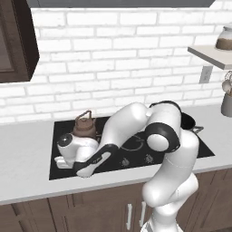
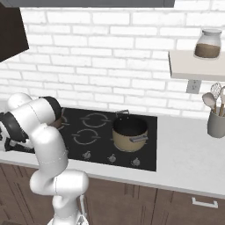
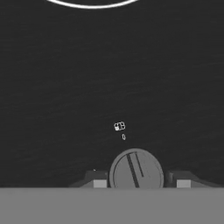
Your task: Pick the kettle from the counter and place it on a stove burner. Then turn the burner on.
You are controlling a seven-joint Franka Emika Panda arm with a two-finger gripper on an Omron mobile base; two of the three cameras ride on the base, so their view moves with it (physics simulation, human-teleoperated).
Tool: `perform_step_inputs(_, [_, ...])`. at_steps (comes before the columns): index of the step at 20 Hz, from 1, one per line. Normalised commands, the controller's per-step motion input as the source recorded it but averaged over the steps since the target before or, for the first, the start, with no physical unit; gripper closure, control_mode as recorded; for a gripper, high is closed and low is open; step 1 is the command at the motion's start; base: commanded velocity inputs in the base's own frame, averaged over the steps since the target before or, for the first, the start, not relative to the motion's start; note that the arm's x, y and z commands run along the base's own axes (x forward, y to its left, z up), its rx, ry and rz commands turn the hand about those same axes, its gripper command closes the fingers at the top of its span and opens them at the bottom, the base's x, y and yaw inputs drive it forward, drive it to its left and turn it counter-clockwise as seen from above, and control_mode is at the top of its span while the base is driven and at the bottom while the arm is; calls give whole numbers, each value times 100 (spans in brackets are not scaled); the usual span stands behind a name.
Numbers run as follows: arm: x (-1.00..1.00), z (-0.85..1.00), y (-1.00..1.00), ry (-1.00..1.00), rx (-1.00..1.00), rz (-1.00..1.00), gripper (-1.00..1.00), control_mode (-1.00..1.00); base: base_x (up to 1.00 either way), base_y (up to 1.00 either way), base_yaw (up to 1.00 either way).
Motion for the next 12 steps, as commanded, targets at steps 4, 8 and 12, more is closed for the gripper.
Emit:
perform_step_inputs(4, [0,-19,-15,-10,0,1,100,-100,0,0,0])
perform_step_inputs(8, [0,-10,-26,-1,5,7,100,-100,0,0,0])
perform_step_inputs(12, [0,-31,-36,21,22,44,100,-100,0,0,0])
